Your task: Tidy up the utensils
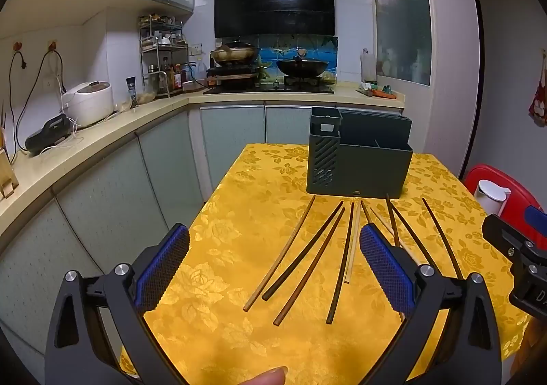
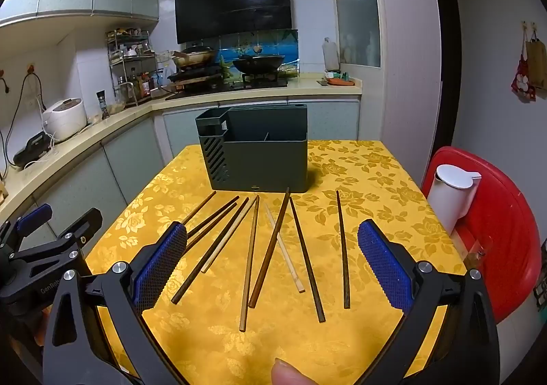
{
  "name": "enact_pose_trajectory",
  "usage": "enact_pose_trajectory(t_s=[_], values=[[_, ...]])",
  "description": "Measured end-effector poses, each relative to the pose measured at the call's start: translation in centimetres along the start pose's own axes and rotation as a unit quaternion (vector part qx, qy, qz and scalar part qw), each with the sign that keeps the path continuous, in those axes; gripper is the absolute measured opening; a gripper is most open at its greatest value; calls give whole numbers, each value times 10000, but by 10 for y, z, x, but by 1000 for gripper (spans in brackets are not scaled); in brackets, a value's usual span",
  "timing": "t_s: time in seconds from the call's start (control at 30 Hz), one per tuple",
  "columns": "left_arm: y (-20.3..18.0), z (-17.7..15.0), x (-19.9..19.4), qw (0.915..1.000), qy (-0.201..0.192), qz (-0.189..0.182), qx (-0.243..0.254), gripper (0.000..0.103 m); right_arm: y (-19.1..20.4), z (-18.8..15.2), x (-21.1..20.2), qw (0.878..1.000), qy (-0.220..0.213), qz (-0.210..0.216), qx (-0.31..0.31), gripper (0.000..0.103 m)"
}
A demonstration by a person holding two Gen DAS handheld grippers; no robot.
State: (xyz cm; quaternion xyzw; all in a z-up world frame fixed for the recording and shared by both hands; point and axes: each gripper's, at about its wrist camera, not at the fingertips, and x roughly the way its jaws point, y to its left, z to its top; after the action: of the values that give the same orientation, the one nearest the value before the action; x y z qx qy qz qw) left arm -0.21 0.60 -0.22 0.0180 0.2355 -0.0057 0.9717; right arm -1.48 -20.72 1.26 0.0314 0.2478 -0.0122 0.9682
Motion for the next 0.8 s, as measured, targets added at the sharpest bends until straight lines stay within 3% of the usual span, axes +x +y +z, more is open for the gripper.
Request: enact_pose_trajectory(t_s=[0.8], values=[[0,0,0,10000,20,-7,-7,96,-2,-2,0,10000,-9,-10,-10,98]])
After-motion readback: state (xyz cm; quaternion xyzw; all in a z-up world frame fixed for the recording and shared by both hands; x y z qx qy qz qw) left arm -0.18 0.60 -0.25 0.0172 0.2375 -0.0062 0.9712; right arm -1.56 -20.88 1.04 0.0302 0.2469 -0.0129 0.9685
